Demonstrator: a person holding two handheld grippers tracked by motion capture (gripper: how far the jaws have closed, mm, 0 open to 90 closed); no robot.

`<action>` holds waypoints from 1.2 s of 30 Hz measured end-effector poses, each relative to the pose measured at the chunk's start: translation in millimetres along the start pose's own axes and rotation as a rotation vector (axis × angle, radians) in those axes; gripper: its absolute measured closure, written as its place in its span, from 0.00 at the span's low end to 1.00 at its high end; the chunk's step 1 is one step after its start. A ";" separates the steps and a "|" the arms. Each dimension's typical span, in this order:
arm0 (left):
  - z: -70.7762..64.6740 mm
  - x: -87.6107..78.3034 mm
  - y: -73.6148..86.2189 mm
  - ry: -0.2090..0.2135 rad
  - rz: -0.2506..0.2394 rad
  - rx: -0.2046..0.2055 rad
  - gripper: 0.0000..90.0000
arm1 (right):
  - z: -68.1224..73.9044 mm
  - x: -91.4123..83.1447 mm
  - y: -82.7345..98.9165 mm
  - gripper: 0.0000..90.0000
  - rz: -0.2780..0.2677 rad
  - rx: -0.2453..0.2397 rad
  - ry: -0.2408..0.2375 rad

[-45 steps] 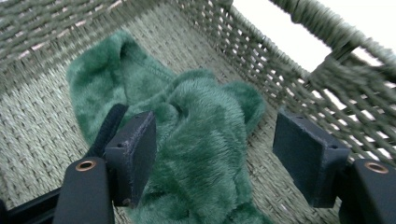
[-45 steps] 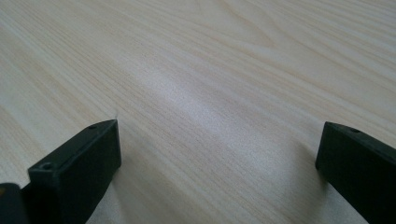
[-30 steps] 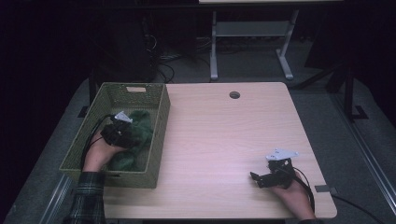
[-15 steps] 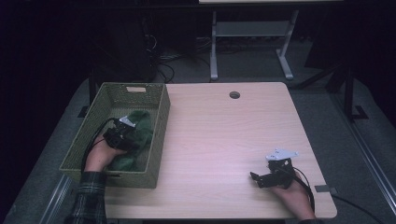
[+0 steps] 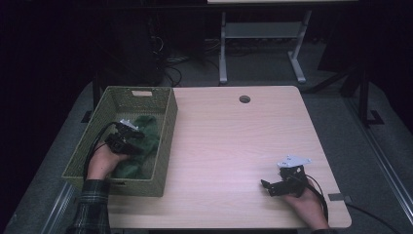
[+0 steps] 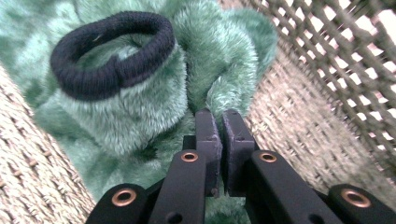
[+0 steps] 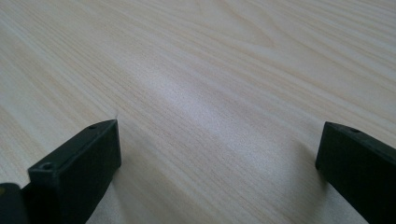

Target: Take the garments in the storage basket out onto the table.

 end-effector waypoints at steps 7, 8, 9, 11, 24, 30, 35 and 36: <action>4.3 -20.4 -6.2 0.012 -0.072 -0.041 0.97 | 0.0 0.0 0.0 0.00 0.000 0.001 0.000; 4.3 -23.5 -7.0 0.018 -0.078 -0.050 0.97 | 0.1 0.0 0.0 0.00 0.000 0.001 0.000; 4.2 -26.5 -8.0 0.024 -0.087 -0.058 0.97 | 0.1 0.0 0.0 0.00 0.000 0.001 0.000; 4.2 -32.0 -9.7 0.029 -0.103 -0.066 0.97 | 0.0 0.0 0.0 0.00 0.000 0.001 0.000; 3.4 -63.1 -24.7 0.041 -0.196 -0.129 0.97 | -0.1 -0.1 0.1 0.00 0.001 -0.001 0.001; 5.7 -78.2 -34.2 0.037 -0.209 -0.121 0.97 | -0.2 0.0 -0.1 0.00 -0.001 0.000 0.001; 10.9 -96.0 -43.9 0.031 -0.244 -0.131 0.97 | -0.2 0.0 0.0 0.00 0.000 0.001 0.002; 12.2 -99.1 -45.5 0.029 -0.248 -0.131 0.97 | -0.2 0.0 0.0 0.00 -0.001 0.001 0.002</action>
Point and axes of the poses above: each handheld gripper's, and its own axes: x roughly forward along the jaws, y roughly out of its underside, z roughly to its left, the point moved 9 cm from there along x, roughly forward along the jaws, and after that the axes turned 14 degrees about -y, right-handed, at the moved point
